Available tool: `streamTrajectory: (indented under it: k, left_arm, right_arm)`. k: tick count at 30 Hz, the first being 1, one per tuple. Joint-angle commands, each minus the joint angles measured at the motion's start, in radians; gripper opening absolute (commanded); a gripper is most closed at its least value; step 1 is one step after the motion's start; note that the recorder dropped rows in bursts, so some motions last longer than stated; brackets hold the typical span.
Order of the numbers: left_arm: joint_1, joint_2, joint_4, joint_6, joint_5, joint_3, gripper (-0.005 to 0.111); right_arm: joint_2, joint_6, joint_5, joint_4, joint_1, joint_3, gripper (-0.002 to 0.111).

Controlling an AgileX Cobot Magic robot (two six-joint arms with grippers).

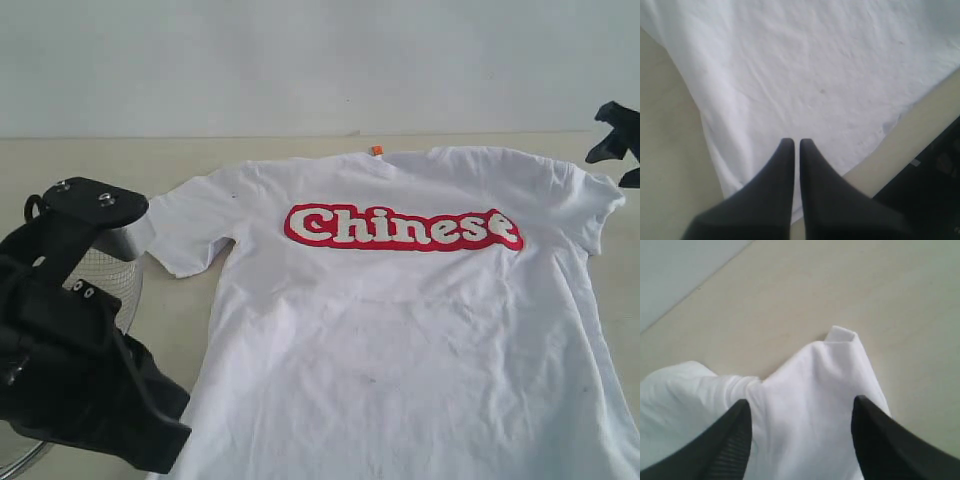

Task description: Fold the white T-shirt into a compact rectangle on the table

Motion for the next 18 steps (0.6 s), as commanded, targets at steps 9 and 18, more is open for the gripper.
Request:
streamTrajectory:
  k: [9, 18]
  left_arm:
    - [-0.002, -0.005, -0.019, 0.004, 0.007, -0.007, 0.005]
    - [-0.002, -0.005, -0.031, 0.002, 0.005, -0.007, 0.005]
  right_arm:
    - [0.037, 0.001, -0.058, -0.034, -0.004, -0.022, 0.053]
    - [0.072, 0.003, -0.076, -0.066, -0.004, -0.023, 0.053]
